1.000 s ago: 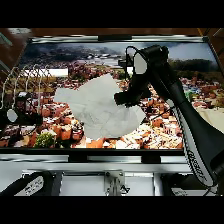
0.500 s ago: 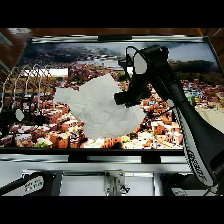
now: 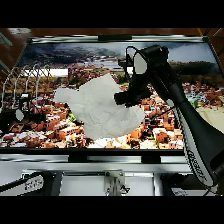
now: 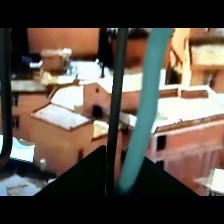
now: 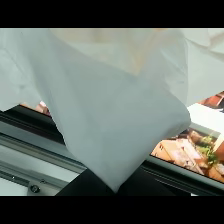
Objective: Fold the shirts.
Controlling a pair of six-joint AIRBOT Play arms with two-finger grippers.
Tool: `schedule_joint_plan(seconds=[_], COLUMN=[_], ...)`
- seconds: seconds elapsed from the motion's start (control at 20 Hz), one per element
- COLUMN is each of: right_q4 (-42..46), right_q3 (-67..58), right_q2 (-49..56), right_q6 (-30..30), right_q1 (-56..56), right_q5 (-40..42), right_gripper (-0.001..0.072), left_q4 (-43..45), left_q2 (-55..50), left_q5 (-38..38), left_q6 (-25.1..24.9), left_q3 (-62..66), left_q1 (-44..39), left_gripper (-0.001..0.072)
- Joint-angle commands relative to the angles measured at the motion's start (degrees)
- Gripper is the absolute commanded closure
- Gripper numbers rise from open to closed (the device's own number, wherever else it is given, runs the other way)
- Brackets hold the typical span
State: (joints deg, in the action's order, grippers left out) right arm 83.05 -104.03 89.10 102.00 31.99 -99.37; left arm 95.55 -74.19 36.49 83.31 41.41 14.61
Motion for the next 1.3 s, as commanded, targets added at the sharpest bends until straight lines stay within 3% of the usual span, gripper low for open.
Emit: schedule_joint_plan(seconds=[0.0, 0.05, 0.25, 0.7, 1.05, 1.25], right_q4=[0.0, 0.0, 0.0, 1.1, 7.2, 9.3], right_q3=[0.0, 0.0, 0.0, 0.0, -3.1, -4.1], right_q2=[0.0, 0.0, 0.0, 0.0, -0.2, -0.2], right_q6=[0.0, 0.0, 0.0, -0.3, -1.6, -2.3], right_q1=[0.0, 0.0, 0.0, 0.0, -1.9, -3.8], right_q5=[-7.2, -7.2, -7.2, -7.3, -7.4, -7.4], right_gripper=[0.062, 0.062, 0.062, 0.062, 0.062, 0.062], left_q4=[0.0, -0.2, -1.4, -1.0, -2.5, -11.1], left_q2=[-0.2, -0.2, 0.3, 7.1, 24.7, 35.4], left_q5=[-1.1, -1.0, 0.2, 5.4, 8.8, 22.0], left_q6=[-0.2, -1.4, -4.4, -4.4, -3.2, -10.4], left_q3=[0.0, 0.0, 1.0, 7.6, 11.4, 11.3], left_q1=[0.2, -0.1, -0.9, -2.0, -5.3, -14.3], left_gripper=[0.0579, 0.0656, 0.0658, 0.066, 0.066, 0.066])
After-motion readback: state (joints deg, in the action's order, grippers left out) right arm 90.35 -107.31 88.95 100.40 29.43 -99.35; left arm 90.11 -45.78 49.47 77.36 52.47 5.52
